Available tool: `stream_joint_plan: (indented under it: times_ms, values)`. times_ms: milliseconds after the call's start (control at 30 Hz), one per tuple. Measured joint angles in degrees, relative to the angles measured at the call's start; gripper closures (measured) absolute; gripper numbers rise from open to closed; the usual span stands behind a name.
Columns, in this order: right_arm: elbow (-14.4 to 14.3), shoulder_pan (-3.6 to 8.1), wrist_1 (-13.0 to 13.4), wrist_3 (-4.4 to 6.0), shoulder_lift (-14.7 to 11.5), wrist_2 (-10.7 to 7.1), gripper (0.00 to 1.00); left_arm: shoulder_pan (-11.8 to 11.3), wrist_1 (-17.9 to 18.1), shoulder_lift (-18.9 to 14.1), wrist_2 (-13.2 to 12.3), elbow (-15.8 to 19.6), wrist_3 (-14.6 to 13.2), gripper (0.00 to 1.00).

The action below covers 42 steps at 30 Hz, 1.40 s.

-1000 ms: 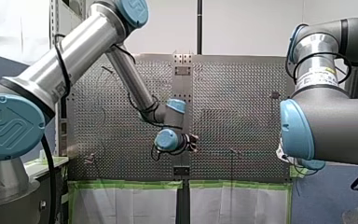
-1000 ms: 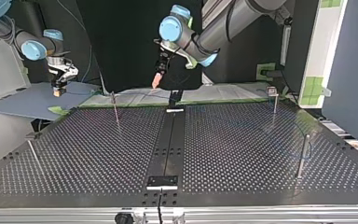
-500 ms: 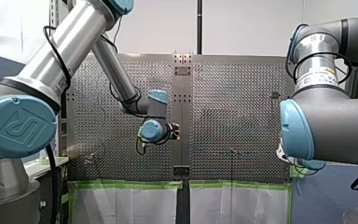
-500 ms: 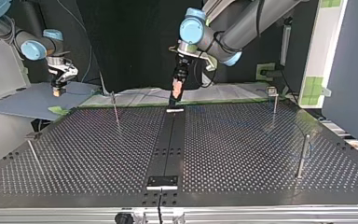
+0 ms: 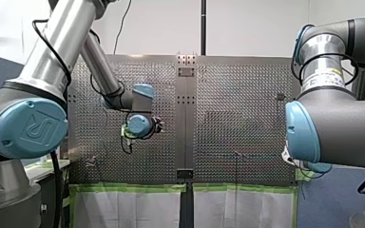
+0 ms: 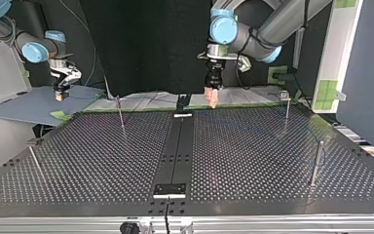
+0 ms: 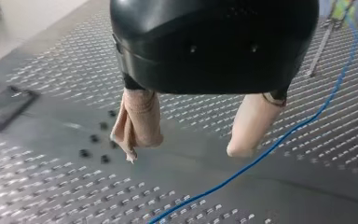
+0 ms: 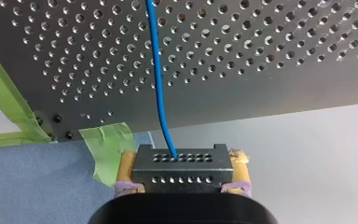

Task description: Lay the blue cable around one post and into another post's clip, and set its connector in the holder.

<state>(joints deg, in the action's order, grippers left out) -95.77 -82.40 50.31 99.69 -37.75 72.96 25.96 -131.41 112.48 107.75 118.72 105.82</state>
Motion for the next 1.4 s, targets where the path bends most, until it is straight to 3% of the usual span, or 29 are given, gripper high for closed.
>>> stream_joint_plan:
  times_ms: [233,600,833,1033,1400]
  values:
    - [0.0,0.02,-0.1,0.0,0.0,-0.01,1.0,-2.5,3.0,-4.1,0.5,4.1,2.8,0.0]
    - [0.0,0.09,-0.1,0.0,0.0,-0.09,1.0,-8.2,3.5,-10.1,-0.1,10.1,6.4,0.0]
    - [0.0,0.09,-0.1,0.0,0.0,-0.09,1.0,-12.2,6.7,-14.1,-2.8,13.9,9.8,0.0]
    - [0.0,0.08,-0.2,0.0,0.0,-0.13,1.0,-15.5,8.1,-17.4,-5.1,12.9,13.0,0.0]
    - [0.0,0.06,-0.2,0.0,0.0,-0.18,1.0,-22.5,7.7,-19.9,-2.9,7.8,20.0,0.0]
